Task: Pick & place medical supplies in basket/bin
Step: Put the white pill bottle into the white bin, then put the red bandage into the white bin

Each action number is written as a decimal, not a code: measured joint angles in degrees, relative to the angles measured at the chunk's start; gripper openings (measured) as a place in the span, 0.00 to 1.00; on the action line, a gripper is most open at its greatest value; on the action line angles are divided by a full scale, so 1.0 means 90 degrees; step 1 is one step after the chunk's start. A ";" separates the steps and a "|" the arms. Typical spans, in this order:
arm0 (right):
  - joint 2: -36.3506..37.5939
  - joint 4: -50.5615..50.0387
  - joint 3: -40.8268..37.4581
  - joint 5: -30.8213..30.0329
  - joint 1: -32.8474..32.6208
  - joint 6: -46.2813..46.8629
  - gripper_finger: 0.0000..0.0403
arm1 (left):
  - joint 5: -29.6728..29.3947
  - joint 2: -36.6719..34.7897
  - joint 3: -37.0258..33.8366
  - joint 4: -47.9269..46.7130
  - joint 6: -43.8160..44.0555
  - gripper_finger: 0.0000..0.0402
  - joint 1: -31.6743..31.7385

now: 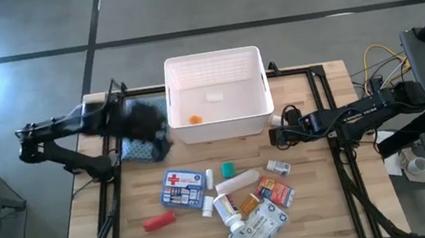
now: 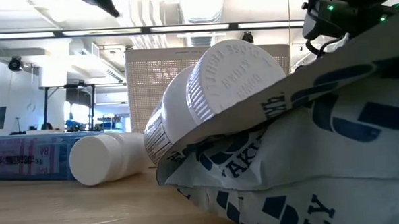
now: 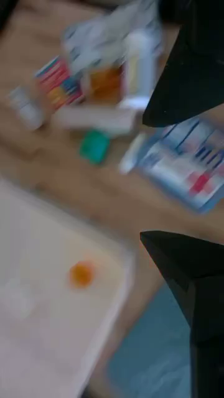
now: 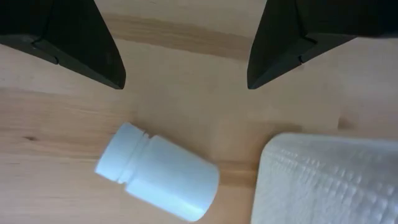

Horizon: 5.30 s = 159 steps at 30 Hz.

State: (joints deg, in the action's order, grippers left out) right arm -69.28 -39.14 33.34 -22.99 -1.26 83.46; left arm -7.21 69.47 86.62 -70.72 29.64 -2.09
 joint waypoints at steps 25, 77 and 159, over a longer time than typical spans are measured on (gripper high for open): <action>0.0021 -0.0716 0.0636 0.0616 -0.0141 -0.1526 0.81 | -0.0202 0.0408 -0.4127 0.2780 0.5215 0.66 -0.4850; -0.0618 0.0102 0.0114 0.2374 0.1552 -0.6473 0.40 | -0.0267 0.0403 -0.4344 0.2761 0.5344 0.66 -0.4842; -0.1537 -0.2107 0.6280 -0.0082 0.0945 -0.7148 0.88 | 0.0432 0.1282 -0.3539 0.2480 0.4639 0.18 -0.5191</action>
State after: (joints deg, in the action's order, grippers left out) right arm -83.11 -58.11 89.86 -23.73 7.25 19.12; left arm -3.32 81.01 54.77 -48.40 71.39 -48.81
